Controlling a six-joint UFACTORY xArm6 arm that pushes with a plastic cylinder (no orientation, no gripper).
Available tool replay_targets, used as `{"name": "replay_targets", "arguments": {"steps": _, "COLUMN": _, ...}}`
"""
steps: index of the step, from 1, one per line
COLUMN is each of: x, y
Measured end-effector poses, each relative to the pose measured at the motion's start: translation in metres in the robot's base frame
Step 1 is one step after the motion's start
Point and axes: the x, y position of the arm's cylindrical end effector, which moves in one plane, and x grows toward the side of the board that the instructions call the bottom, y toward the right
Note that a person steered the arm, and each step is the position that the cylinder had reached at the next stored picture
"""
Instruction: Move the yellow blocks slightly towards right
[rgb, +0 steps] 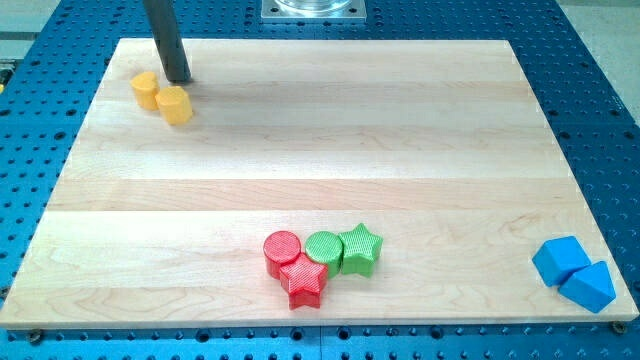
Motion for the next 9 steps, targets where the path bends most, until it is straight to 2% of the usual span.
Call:
{"name": "replay_targets", "arguments": {"steps": 1, "x": -0.042, "y": -0.009}}
{"name": "replay_targets", "arguments": {"steps": 2, "x": -0.062, "y": -0.035}}
{"name": "replay_targets", "arguments": {"steps": 3, "x": -0.031, "y": -0.06}}
{"name": "replay_targets", "arguments": {"steps": 4, "x": -0.026, "y": -0.06}}
{"name": "replay_targets", "arguments": {"steps": 5, "x": 0.018, "y": -0.061}}
{"name": "replay_targets", "arguments": {"steps": 7, "x": 0.048, "y": -0.06}}
{"name": "replay_targets", "arguments": {"steps": 9, "x": 0.058, "y": -0.011}}
